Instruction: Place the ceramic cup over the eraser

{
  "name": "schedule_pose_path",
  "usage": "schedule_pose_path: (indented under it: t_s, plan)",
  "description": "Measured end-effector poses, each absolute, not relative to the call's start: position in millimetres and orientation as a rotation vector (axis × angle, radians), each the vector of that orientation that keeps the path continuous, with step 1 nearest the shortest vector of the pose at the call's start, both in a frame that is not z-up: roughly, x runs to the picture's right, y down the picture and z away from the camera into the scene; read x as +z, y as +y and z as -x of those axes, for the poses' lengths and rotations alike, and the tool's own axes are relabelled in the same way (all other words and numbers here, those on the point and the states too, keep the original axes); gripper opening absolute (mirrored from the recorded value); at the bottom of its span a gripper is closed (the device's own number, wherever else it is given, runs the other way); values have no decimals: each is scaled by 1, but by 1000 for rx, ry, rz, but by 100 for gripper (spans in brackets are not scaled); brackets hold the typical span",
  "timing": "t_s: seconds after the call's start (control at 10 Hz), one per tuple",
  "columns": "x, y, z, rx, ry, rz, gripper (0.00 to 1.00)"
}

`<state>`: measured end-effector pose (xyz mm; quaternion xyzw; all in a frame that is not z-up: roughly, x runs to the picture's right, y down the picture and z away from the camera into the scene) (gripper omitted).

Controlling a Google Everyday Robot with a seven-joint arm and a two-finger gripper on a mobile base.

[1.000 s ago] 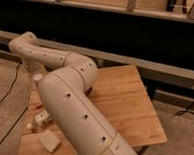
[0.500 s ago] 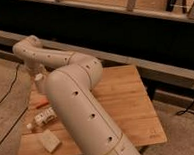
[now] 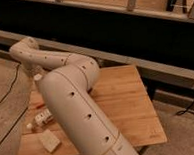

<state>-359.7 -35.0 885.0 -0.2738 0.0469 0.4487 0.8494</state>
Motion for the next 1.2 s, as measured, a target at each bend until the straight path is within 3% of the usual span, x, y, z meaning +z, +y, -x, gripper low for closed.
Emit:
schedule_pose_path:
  t_s: [1.2]
  plan:
    - [915, -34, 366, 923, 149, 551, 65]
